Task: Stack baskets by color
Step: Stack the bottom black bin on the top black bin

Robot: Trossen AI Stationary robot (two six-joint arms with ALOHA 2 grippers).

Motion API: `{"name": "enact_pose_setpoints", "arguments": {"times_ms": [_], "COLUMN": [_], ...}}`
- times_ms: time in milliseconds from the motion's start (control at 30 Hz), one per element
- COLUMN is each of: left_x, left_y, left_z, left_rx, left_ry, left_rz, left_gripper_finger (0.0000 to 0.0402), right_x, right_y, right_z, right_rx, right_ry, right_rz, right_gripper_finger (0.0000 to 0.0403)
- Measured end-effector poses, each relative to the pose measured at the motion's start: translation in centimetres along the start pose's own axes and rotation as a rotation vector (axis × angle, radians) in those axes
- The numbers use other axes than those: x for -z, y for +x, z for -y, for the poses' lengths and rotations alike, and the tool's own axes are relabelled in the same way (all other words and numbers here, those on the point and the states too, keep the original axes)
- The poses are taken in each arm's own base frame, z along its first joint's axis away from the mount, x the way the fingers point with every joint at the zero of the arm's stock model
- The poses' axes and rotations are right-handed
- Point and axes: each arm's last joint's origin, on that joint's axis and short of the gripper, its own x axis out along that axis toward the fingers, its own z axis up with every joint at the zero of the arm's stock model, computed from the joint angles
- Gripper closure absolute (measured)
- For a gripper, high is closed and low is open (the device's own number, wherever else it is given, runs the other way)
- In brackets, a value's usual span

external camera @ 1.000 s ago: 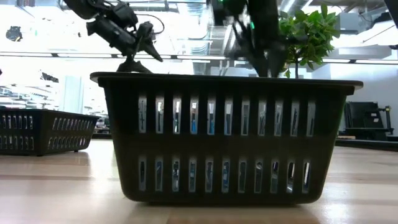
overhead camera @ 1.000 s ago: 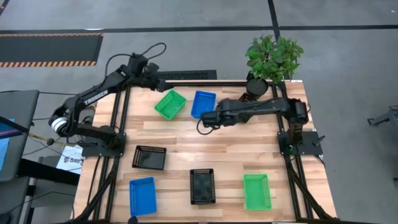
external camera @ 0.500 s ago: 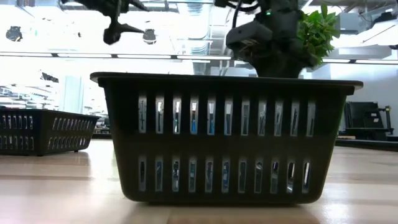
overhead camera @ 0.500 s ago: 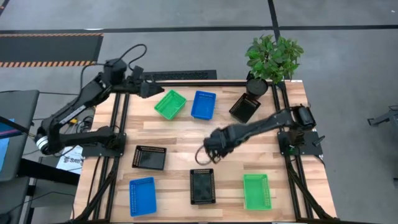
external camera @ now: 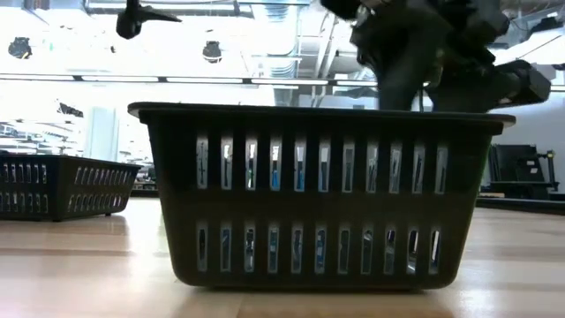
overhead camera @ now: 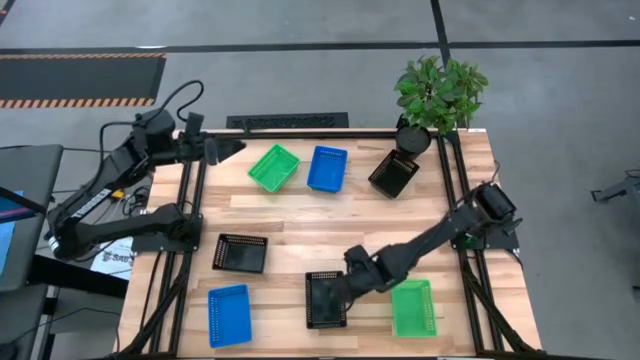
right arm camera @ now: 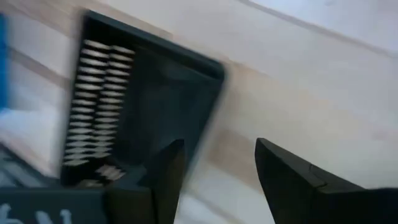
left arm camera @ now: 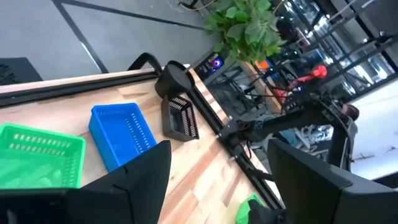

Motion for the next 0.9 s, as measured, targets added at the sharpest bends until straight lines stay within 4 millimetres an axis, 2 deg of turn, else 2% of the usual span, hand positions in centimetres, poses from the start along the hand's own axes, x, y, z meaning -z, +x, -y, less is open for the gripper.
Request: {"name": "enact_pose_setpoints", "arguments": {"times_ms": [133, 267, 567, 667, 767, 900], "left_x": [0.4, 0.8, 1.1, 1.1, 1.0, 0.9], "left_y": [-0.5, -0.7, -0.9, -0.9, -0.7, -0.8], "left_z": [0.0, -0.1, -0.2, -0.2, -0.4, -0.4], "left_rx": [0.007, 0.022, 0.012, 0.01, -0.015, -0.041], "left_ry": [0.006, 0.04, 0.05, 0.054, 0.053, 0.056], "left_rz": [-0.031, -0.081, -0.105, -0.102, -0.093, -0.068], "left_gripper_finger": [0.0148, 0.0148, 0.0148, 0.0148, 0.0148, 0.0148], "right_x": [1.0, 1.3, 1.9, 2.1, 2.2, 1.9], "right_y": [-0.3, -0.3, 3.0, 3.3, 3.1, 3.2], "right_z": [-0.6, -0.6, -0.9, -0.9, -0.9, -0.8], "right_rx": [-0.079, -0.086, -0.075, -0.08, -0.077, -0.055], "right_ry": [0.096, 0.109, 0.111, 0.119, 0.129, 0.147], "right_rz": [0.081, 0.082, 0.048, 0.043, 0.043, -0.006], "right_gripper_finger": [0.0188, 0.0189, 0.0189, 0.0194, 0.0222, 0.0309]}}
